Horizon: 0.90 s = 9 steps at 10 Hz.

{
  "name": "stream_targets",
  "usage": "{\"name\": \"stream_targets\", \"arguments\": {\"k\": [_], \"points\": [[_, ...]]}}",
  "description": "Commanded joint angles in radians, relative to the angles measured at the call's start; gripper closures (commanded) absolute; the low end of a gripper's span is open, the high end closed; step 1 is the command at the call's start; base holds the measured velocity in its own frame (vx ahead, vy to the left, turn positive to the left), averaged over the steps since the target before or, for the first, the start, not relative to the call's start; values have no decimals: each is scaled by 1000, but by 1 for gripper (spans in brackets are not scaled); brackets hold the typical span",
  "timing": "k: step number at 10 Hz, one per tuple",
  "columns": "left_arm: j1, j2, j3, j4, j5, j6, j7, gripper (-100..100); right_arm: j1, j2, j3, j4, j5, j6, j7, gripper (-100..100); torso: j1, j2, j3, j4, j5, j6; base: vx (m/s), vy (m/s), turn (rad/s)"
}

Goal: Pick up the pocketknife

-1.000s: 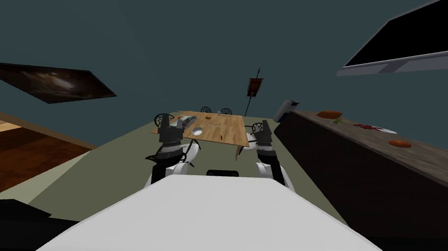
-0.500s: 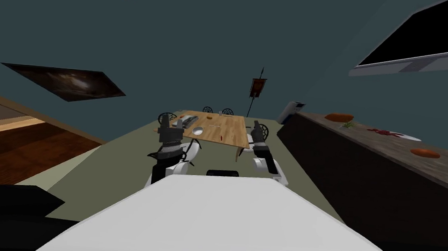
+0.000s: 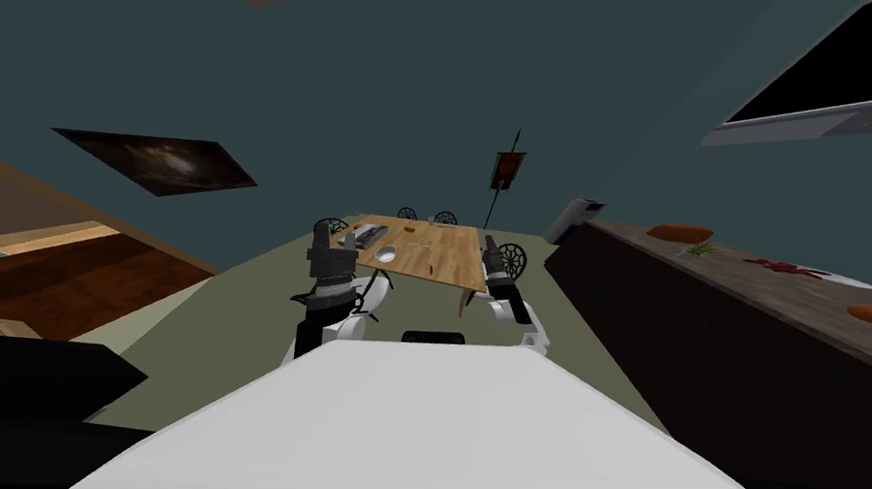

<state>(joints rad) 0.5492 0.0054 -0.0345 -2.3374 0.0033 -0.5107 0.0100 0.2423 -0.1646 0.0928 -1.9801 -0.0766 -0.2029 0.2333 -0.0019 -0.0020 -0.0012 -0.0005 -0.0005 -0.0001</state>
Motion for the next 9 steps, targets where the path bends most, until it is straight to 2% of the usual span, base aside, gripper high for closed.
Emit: {"name": "stream_targets", "arguments": {"k": [1, 2, 3, 4, 5, 6, 7, 8, 9], "points": [[0, 0, 0, 0, 0, 0, 0, 0, -50, 0, 12, 50, -20, 50, 50, -100, 0, 0, 0, 0, 0, 0, 26, -44, 142], [0, 0, 0, 0, 0, 0, 0, 0, -86, -1, 20, 88, -34, 74, 76, -100, -1, -1, 0, 0, 0, 0, 33, -52, 125], [0, 0, 0, 0, 0, 0, 0, 0, -86, -1, 20, 98, -34, 89, 86, -100, -1, -1, -1, 0, 0, 0, 22, -37, 42], [0, 0, 0, 0, 0, 0, 0, 0, -122, -2, 29, 135, -48, 123, 118, -100, 0, 0, 0, 0, 0, 1, 22, -27, 75], [0, 0, 0, 0, 0, 0, 0, 0, -122, -2, 29, 140, -48, 127, 118, -100, 1, 0, 0, 0, 0, 0, 19, -18, 52], [0, 0, 0, 0, 0, 0, 0, 0, -159, -2, 38, 180, -62, 166, 151, -100, 1, 0, 0, 0, 0, 0, 19, -16, 90], [0, 0, 0, 0, 0, 0, 0, 0, -159, -2, 38, 184, -62, 168, 151, -100, 1, 0, 0, 0, 0, 0, 18, -17, 48], [0, 0, 0, 0, 0, 0, 0, 0, -196, -2, 48, 221, -76, 210, 184, -100, 1, 0, 0, 0, 0, 1, 24, -18, 85], [0, 0, 0, 0, 0, 0, 0, 0, -196, -2, 48, 230, -76, 212, 184, -100, 1, -1, 0, 0, 0, 0, 24, -16, 48]]}}
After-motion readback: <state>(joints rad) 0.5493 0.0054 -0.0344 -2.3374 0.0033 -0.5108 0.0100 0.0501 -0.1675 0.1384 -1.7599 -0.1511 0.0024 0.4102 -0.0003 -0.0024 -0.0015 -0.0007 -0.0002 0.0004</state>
